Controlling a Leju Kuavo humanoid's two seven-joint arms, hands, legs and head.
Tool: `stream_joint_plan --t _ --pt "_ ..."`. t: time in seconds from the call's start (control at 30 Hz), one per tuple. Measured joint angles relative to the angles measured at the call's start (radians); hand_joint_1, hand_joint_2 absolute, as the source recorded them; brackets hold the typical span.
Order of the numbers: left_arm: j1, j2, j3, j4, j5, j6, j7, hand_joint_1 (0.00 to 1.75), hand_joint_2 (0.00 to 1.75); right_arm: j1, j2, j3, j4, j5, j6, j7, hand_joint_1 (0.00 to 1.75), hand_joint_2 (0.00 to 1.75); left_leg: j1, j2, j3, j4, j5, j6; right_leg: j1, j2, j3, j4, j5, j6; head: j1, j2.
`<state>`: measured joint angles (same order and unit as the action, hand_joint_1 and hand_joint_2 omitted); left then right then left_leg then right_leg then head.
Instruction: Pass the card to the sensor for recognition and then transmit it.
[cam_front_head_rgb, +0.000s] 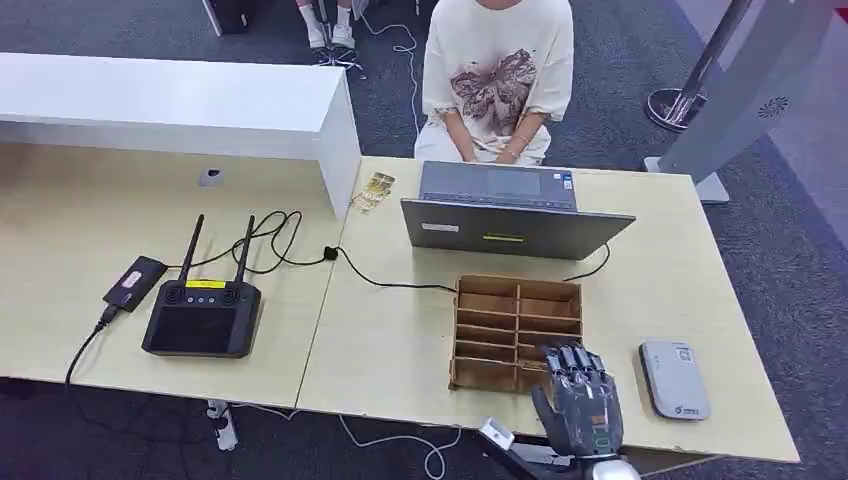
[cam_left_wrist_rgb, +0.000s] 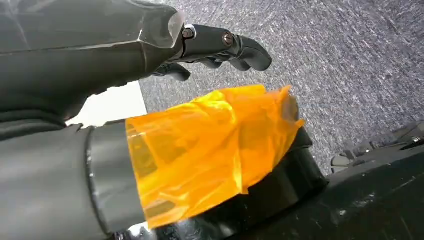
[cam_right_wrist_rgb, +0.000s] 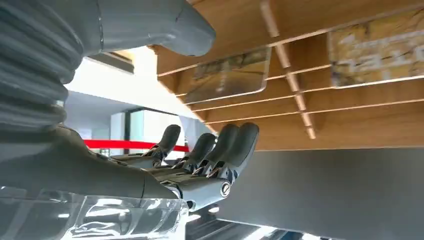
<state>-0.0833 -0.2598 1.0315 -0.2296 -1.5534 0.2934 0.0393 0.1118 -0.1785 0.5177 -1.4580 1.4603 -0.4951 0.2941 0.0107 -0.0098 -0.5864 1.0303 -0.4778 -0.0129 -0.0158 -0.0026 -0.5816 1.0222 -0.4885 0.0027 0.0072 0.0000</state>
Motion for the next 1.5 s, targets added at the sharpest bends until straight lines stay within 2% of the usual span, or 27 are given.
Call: stream_joint_plan --t 0.1,0.33,0.37,0.43,0.47,0.53,0.63,0.77,0.83,0.87,1.07,1.5 --pt "0.0 0.0 -0.005 0.0 -0.002 0.0 0.0 0.0 0.0 -0.02 0.012 0.006 0.015 0.003 0.012 -0.002 0.66 1.75 0.0 0.0 0.0 0.0 0.0 0.0 0.0 0.0 0.0 0.0 0.0 0.0 0.0 0.0" --pt "0.0 0.0 -0.011 0.0 -0.003 -0.002 0.001 0.0 0.0 -0.038 0.027 0.012 0.046 0.008 0.021 -0.009 0.84 1.75 0.0 0.0 0.0 0.0 0.0 0.0 0.0 0.0 0.0 0.0 0.0 0.0 0.0 0.0" --pt "0.0 0.0 -0.012 0.0 -0.003 -0.002 0.001 0.0 0.0 -0.04 0.028 0.012 0.048 0.009 0.021 -0.01 0.91 1.75 0.0 0.0 0.0 0.0 0.0 0.0 0.0 0.0 0.0 0.0 0.0 0.0 0.0 0.0" --pt "-0.001 0.0 -0.012 0.0 -0.003 -0.002 0.001 0.0 0.0 -0.042 0.031 0.013 0.054 0.009 0.027 -0.01 1.19 1.75 0.0 0.0 0.0 0.0 0.0 0.0 0.0 0.0 0.0 0.0 0.0 0.0 0.0 0.0" --pt "-0.001 0.0 -0.012 0.0 -0.003 -0.002 0.001 0.0 0.0 -0.042 0.032 0.013 0.056 0.01 0.03 -0.01 1.2 1.75 0.0 0.0 0.0 0.0 0.0 0.0 0.0 0.0 0.0 0.0 0.0 0.0 0.0 0.0" --pt "-0.001 0.0 -0.012 0.0 -0.003 -0.002 0.001 0.0 0.0 -0.042 0.032 0.013 0.059 0.014 0.035 -0.01 1.17 1.75 0.0 0.0 0.0 0.0 0.0 0.0 0.0 0.0 0.0 0.0 0.0 0.0 0.0 0.0" --pt "-0.001 0.0 -0.012 0.0 -0.003 -0.002 0.001 0.0 0.0 -0.042 0.032 0.013 0.06 0.018 0.037 -0.007 0.93 1.75 0.0 0.0 0.0 0.0 0.0 0.0 0.0 0.0 0.0 0.0 0.0 0.0 0.0 0.0" --pt "0.0 0.0 -0.012 0.0 -0.002 -0.002 0.001 0.0 0.0 -0.042 0.033 0.015 0.06 0.02 0.04 -0.006 0.77 1.75 0.0 0.0 0.0 0.0 0.0 0.0 0.0 0.0 0.0 0.0 0.0 0.0 0.0 0.0" --pt "0.0 0.0 -0.012 0.0 0.0 -0.002 0.001 0.0 0.0 -0.042 0.033 0.016 0.06 0.021 0.042 -0.004 0.8 1.75 0.0 0.0 0.0 0.0 0.0 0.0 0.0 0.0 0.0 0.0 0.0 0.0 0.0 0.0" --pt "0.0 0.0 -0.012 0.0 0.001 -0.002 0.002 0.0 0.0 -0.042 0.033 0.016 0.06 0.021 0.042 -0.003 0.75 1.75 0.0 0.0 0.0 0.0 0.0 0.0 0.0 0.0 0.0 0.0 0.0 0.0 0.0 0.0" --pt "0.0 0.0 -0.012 0.0 0.003 0.0 0.001 0.0 0.0 -0.042 0.032 0.017 0.057 0.02 0.042 0.0 0.73 1.75 0.0 0.0 0.0 0.0 0.0 0.0 0.0 0.0 0.0 0.0 0.0 0.0 0.0 0.0" --pt "0.0 0.0 -0.012 0.0 0.004 0.001 0.001 0.0 0.0 -0.042 0.033 0.017 0.056 0.019 0.04 0.002 0.79 1.75 0.0 0.0 0.0 0.0 0.0 0.0 0.0 0.0 0.0 0.0 0.0 0.0 0.0 0.0"
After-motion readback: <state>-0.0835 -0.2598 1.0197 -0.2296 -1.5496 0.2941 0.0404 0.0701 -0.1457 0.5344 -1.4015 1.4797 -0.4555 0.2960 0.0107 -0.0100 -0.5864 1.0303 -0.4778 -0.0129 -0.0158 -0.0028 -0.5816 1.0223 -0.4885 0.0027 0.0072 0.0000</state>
